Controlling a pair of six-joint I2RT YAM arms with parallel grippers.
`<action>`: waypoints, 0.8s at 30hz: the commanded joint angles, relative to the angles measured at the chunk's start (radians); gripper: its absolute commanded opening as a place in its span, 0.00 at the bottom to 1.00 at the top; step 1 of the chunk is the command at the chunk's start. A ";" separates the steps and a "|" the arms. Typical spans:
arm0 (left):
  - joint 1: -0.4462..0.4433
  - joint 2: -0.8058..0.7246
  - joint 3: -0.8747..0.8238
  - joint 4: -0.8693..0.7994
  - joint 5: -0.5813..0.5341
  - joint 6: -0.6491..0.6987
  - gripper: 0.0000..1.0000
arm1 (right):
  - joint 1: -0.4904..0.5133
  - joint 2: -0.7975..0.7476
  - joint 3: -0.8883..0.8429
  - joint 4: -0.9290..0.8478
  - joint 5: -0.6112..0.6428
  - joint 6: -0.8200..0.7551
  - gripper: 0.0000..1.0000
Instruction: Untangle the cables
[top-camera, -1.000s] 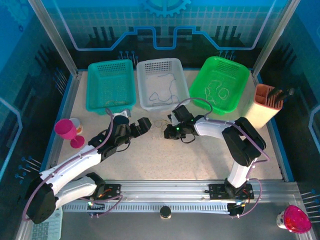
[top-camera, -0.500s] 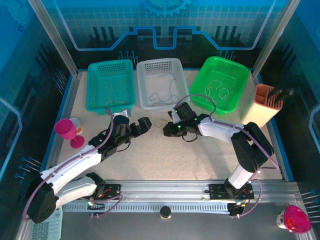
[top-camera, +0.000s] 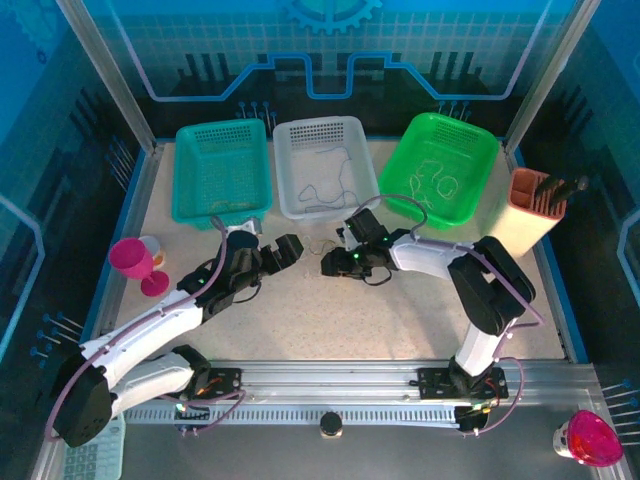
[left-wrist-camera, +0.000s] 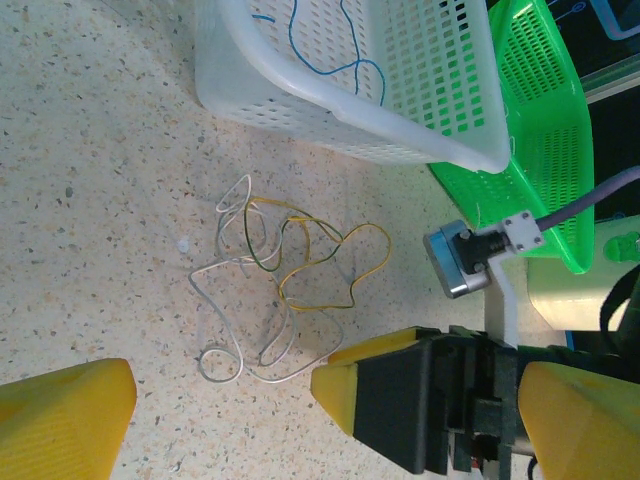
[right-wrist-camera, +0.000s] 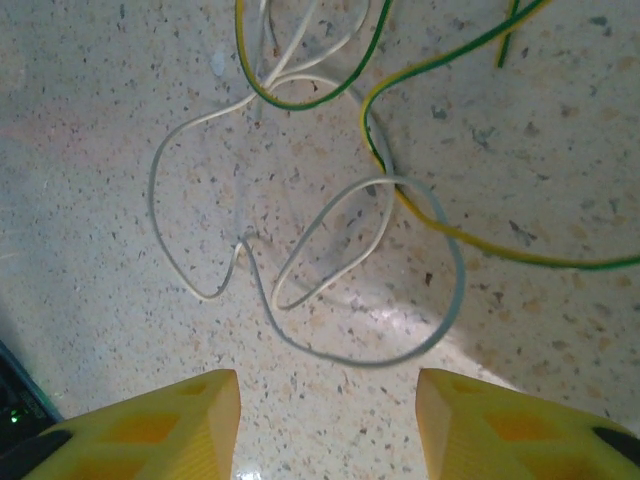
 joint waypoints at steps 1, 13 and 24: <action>-0.009 -0.011 0.009 0.013 -0.009 -0.003 0.99 | 0.006 0.029 0.034 0.032 -0.011 0.016 0.45; -0.009 -0.006 0.011 0.017 -0.007 0.006 0.99 | -0.007 -0.094 -0.012 -0.008 -0.044 -0.010 0.00; -0.008 -0.009 0.013 0.034 0.016 0.050 0.99 | -0.029 -0.289 0.086 -0.107 -0.035 -0.121 0.00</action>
